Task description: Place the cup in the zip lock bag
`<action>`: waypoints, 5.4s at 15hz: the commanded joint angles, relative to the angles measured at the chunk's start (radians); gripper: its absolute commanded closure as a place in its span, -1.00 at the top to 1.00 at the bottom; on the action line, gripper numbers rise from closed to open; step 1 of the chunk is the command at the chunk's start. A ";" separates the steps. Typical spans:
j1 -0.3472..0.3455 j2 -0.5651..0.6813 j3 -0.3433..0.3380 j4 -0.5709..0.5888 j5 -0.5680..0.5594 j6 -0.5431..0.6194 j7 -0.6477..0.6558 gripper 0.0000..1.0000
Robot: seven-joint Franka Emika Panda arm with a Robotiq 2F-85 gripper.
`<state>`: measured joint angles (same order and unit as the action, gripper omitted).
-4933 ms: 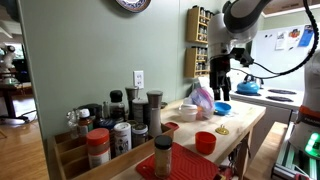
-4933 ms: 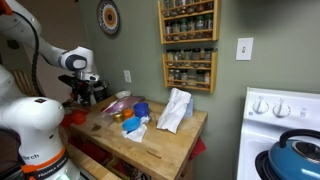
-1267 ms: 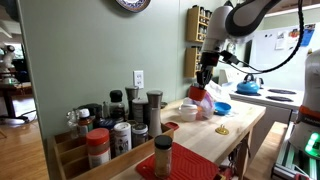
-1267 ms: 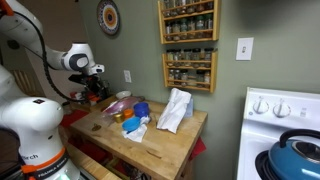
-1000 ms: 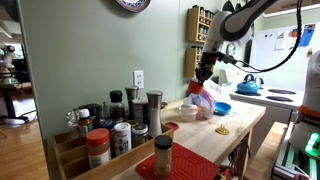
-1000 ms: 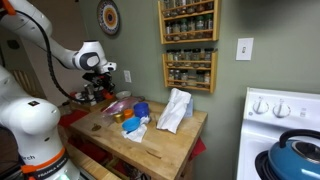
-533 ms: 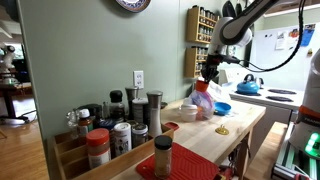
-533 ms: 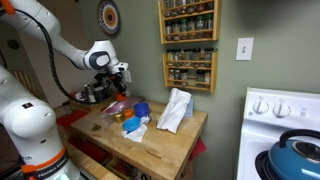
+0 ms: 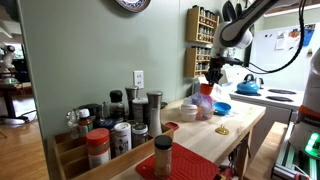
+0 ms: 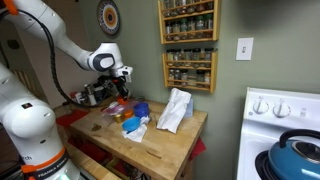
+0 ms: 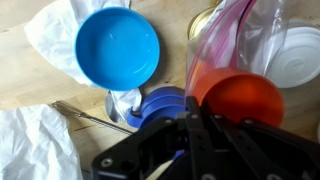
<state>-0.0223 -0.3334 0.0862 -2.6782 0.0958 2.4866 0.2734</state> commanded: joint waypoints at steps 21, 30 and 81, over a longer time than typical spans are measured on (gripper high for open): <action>-0.048 -0.041 0.108 0.009 -0.209 -0.152 0.214 -0.98; -0.006 0.028 0.177 0.064 -0.220 -0.110 0.333 -0.98; 0.123 0.223 0.069 0.141 0.079 0.067 0.196 1.00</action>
<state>0.0885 -0.0529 0.1776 -2.5313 0.1098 2.5980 0.5481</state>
